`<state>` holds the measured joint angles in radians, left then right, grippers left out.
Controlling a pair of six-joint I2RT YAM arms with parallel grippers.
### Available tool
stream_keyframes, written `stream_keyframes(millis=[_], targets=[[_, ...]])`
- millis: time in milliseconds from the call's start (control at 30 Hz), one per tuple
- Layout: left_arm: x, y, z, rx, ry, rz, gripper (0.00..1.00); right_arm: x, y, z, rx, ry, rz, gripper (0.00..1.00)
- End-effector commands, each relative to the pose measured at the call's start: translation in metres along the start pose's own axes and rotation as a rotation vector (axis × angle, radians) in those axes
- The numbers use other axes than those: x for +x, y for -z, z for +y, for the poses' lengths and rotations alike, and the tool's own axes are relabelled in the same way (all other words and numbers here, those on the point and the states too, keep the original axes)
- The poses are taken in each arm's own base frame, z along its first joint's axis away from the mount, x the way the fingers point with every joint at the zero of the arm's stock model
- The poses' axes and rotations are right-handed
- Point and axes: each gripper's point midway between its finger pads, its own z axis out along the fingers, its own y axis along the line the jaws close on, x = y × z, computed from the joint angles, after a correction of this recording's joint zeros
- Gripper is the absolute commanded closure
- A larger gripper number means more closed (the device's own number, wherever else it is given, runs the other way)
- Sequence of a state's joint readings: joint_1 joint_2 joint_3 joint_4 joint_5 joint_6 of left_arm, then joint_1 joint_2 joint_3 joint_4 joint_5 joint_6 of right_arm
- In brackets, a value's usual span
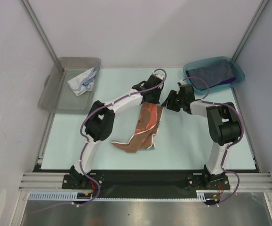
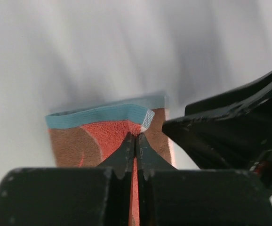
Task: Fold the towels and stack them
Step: Flatten out the crumpled towel
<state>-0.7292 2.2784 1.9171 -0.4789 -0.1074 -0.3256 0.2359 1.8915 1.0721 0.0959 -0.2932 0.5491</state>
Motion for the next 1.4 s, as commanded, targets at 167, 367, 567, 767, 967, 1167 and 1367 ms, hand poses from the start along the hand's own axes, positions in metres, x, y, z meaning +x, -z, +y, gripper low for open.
stream_keyframes(millis=[167, 367, 567, 767, 967, 1167, 1367], targets=[[-0.023, 0.026, 0.004, 0.138, 0.087, -0.053, 1.00, -0.005, -0.020, 0.018, -0.062, -0.014, -0.035, 0.49], [-0.034, 0.051, 0.021, 0.116, 0.107, -0.082, 1.00, 0.003, -0.031, 0.003, 0.050, 0.054, -0.012, 0.51], [-0.035, 0.062, 0.051, 0.087, 0.154, -0.100, 1.00, 0.019, -0.041, -0.009, 0.225, 0.135, 0.035, 0.57], [-0.031, 0.072, 0.087, 0.047, 0.198, -0.103, 1.00, 0.027, -0.049, -0.004, 0.295, 0.190, 0.061, 0.58], [-0.024, 0.078, 0.116, 0.032, 0.235, -0.104, 1.00, 0.040, -0.053, -0.012, 0.348, 0.185, 0.116, 0.66], [-0.013, 0.076, 0.139, 0.028, 0.267, -0.093, 1.00, 0.042, -0.059, -0.010, 0.330, 0.217, 0.128, 0.95], [-0.023, 0.091, 0.151, 0.035, 0.279, -0.118, 1.00, -0.003, -0.045, 0.027, 0.227, 0.276, 0.039, 1.00]])
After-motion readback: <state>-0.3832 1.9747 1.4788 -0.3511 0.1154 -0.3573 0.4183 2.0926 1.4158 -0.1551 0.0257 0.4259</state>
